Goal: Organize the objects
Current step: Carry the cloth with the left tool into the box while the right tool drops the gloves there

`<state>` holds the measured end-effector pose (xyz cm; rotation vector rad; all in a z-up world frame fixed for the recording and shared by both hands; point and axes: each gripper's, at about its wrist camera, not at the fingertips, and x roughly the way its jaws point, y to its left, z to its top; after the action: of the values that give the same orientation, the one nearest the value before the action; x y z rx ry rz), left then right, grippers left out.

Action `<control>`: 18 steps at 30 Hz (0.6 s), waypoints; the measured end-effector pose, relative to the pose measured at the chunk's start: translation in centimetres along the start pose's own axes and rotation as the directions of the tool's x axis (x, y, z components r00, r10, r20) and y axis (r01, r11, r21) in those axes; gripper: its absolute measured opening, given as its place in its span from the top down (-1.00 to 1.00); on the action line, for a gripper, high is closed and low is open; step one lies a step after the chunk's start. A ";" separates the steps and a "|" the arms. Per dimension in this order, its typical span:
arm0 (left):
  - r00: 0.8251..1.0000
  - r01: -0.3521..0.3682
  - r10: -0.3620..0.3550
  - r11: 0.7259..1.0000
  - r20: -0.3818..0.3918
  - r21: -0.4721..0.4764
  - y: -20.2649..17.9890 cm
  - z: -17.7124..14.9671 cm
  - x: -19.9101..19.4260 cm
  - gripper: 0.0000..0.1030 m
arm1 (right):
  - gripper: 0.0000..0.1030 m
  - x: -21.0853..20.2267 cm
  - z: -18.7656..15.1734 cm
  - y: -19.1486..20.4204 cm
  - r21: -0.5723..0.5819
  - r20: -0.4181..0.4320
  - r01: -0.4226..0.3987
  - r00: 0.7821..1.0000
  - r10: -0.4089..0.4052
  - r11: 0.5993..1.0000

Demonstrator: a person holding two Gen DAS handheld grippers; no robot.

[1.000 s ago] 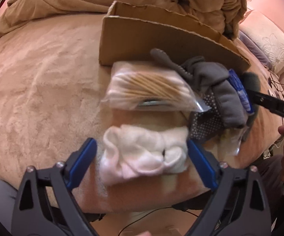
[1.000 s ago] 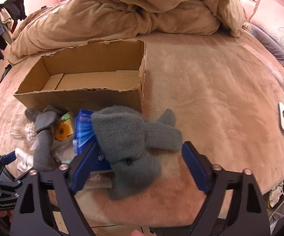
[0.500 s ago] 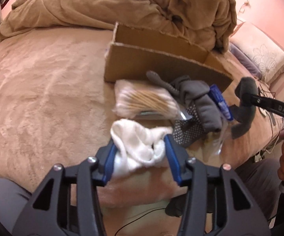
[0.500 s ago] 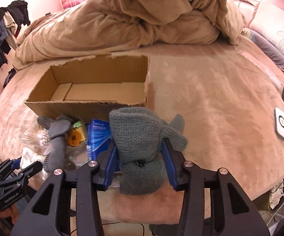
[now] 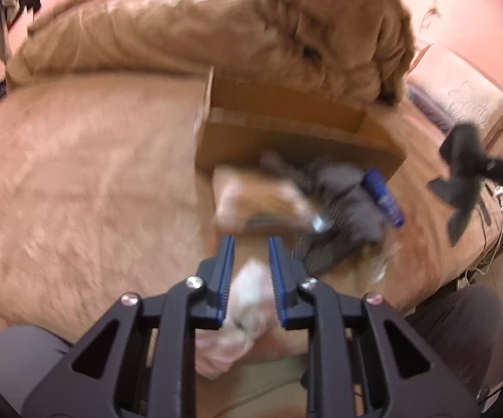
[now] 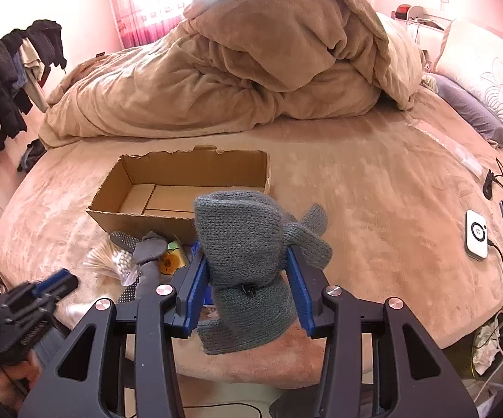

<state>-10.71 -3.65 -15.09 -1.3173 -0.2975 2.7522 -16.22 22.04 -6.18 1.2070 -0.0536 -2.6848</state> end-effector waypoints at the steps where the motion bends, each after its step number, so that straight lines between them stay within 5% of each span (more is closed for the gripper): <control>1: 1.000 -0.005 0.005 1.000 -0.013 0.004 0.1 -0.5 0.4 0.43 | 0.10 0.1 -0.1 0.0 0.003 -0.004 -0.004 1.000 0.004 1.000; 5: 0.998 -0.029 0.027 0.999 -0.059 -0.024 1.6 -2.3 2.1 -0.26 | 0.10 0.5 -0.7 0.1 0.008 -0.018 -0.016 1.000 0.016 1.000; 10: 0.999 -0.034 0.035 0.999 -0.040 0.013 1.8 -2.8 1.2 -0.55 | 0.10 0.8 -1.1 0.3 0.009 -0.028 -0.029 0.999 0.029 1.000; 15: 0.997 0.001 -0.001 1.000 -0.083 -0.002 1.6 -4.1 2.0 -0.52 | 0.10 0.9 -1.1 0.3 0.024 -0.023 -0.036 0.999 0.037 0.999; 17: 0.996 0.011 -0.009 1.000 -0.089 0.019 0.9 -4.4 2.3 -0.02 | 0.10 1.0 -1.2 0.4 0.022 -0.026 -0.040 0.999 0.040 0.999; 18: 0.996 0.014 -0.011 0.999 -0.089 0.033 0.5 -4.3 2.3 0.05 | 0.10 1.0 -1.3 0.4 0.020 -0.027 -0.040 0.999 0.041 0.999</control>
<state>-8.79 -3.21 -19.60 -1.4193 -0.2512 2.6664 -15.83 21.50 -7.70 1.2345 -0.0996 -2.6383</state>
